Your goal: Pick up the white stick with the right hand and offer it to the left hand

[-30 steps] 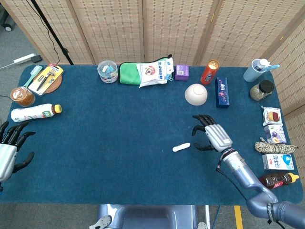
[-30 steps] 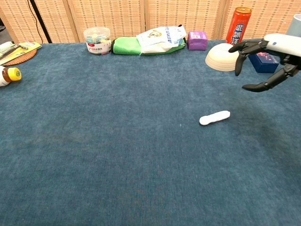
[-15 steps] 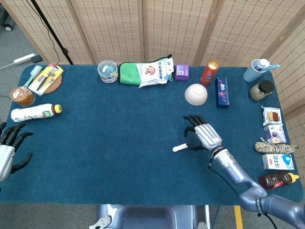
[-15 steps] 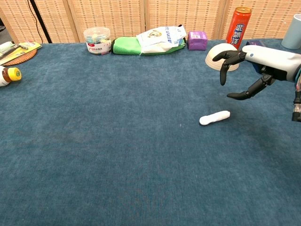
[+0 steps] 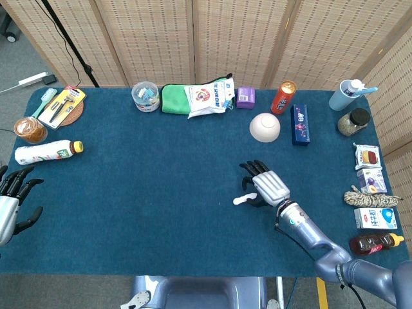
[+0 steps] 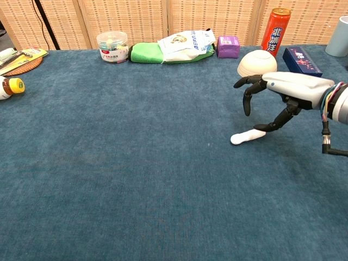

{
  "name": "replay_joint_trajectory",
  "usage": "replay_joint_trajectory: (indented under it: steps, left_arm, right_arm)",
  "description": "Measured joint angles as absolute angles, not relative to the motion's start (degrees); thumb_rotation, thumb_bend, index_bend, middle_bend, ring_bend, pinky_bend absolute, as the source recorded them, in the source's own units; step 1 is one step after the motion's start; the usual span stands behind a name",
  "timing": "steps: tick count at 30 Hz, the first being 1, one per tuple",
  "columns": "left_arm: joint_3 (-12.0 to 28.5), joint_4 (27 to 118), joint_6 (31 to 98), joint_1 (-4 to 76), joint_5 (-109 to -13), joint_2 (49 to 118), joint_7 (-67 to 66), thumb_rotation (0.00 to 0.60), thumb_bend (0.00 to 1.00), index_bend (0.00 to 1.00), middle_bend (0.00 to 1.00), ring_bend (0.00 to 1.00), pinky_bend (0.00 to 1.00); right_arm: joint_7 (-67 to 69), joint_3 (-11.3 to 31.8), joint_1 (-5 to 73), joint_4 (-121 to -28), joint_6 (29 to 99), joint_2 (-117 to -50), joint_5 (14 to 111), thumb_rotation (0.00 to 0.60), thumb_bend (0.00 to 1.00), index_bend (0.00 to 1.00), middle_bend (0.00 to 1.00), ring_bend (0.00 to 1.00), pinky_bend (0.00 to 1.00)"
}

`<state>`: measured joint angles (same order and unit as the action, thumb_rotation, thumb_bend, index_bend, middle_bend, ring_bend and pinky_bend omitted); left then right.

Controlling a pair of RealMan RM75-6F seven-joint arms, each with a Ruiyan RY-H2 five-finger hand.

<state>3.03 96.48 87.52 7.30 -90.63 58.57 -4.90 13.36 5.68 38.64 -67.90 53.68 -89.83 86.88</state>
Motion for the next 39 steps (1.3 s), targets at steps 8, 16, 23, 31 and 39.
replay_joint_trajectory:
  steps: [8, 16, 23, 31, 39]
  left_arm:
    - [3.1, 96.3, 87.6, 7.3, -90.6, 58.6, -4.7, 0.6, 0.27, 0.28, 0.14, 0.15, 0.03]
    - [3.1, 96.0, 87.7, 7.3, -90.6, 58.6, -4.4, 0.6, 0.27, 0.28, 0.14, 0.15, 0.03]
    - [3.0, 96.0, 87.7, 7.3, -90.6, 58.7, -4.3, 0.6, 0.27, 0.28, 0.14, 0.15, 0.03]
    - [3.1, 95.8, 87.8, 7.2, -90.6, 58.6, -4.2, 0.6, 0.27, 0.28, 0.14, 0.15, 0.03]
    - [3.1, 95.6, 87.8, 7.2, -90.5, 58.7, -4.0, 0.6, 0.27, 0.28, 0.14, 0.15, 0.03]
  right_arm:
    - [11.6, 4.7, 39.0, -65.0, 53.2, -91.6, 86.5, 0.6, 0.32, 0.47, 0.1, 0.0, 0.0]
    - [10.7, 3.9, 39.2, -61.9, 53.2, -93.1, 86.3, 0.6, 0.32, 0.48, 0.1, 0.0, 0.0]
    - [10.3, 3.6, 39.5, -60.7, 52.8, -93.7, 86.0, 0.6, 0.32, 0.48, 0.1, 0.0, 0.0]
    - [9.4, 3.5, 39.9, -60.2, 51.7, -94.0, 85.3, 0.6, 0.33, 0.49, 0.11, 0.0, 0.0]
    - [8.5, 3.1, 40.2, -60.3, 51.1, -94.1, 85.2, 0.6, 0.33, 0.49, 0.11, 0.0, 0.0]
